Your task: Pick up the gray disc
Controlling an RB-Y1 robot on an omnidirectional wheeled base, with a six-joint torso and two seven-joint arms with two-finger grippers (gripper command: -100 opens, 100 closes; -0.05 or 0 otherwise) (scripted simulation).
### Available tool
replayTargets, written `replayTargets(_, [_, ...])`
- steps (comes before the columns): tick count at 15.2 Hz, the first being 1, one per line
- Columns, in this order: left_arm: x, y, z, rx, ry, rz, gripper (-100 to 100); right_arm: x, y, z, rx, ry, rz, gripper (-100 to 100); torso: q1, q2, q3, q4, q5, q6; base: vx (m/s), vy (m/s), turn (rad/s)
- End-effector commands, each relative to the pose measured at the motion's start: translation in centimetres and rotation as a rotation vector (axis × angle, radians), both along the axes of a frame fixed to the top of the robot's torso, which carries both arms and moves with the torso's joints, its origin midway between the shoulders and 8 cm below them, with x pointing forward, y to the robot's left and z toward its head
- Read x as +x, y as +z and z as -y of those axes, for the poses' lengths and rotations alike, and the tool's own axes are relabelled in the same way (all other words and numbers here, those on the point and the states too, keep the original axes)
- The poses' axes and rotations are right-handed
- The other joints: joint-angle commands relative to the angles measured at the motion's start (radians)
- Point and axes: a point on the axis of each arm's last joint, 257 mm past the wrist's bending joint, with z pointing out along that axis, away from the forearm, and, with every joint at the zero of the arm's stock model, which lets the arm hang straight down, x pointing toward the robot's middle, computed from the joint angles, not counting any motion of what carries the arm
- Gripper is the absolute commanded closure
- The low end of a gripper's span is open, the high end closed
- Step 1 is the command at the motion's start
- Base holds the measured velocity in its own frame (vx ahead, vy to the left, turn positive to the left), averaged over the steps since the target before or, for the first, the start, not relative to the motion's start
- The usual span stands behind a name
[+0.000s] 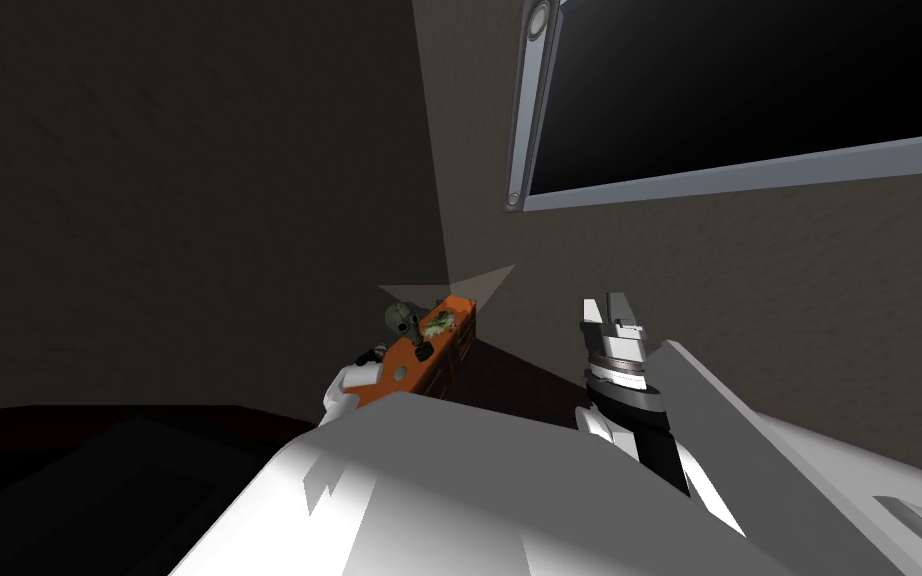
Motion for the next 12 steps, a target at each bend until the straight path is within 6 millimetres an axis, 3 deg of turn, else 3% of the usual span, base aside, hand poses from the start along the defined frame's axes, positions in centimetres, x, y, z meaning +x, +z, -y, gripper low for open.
replayTargets(1, [-1.7, -1.6, -0.7, -0.037, 0.043, -0.054, -100, 0.0, 0.0, 0.0, 0.0, 0.0, 0.0, 0, 0.0, 0.0, 0.0, 0.0, 0.0, 0.0, 0.078, -0.024, -0.017])
replayTargets(7, [-5.0, -5.0, -1.4, -0.12, 0.134, -0.149, -100, 0.0, 0.0, 0.0, 0.0, 0.0, 0.0, 0, 0.0, -0.001, 0.0, 0.0, 0.0, 0.0, 0.071, -0.023, -0.009])
replayTargets(12, [-9.4, -9.0, -1.2, -0.245, 0.256, -0.26, -100, 0.0, 0.0, 0.0, 0.0, 0.0, 0.0, 0, 0.0, -0.001, -0.001, 0.0, 0.0, 0.0, 0.091, -0.027, -0.007])
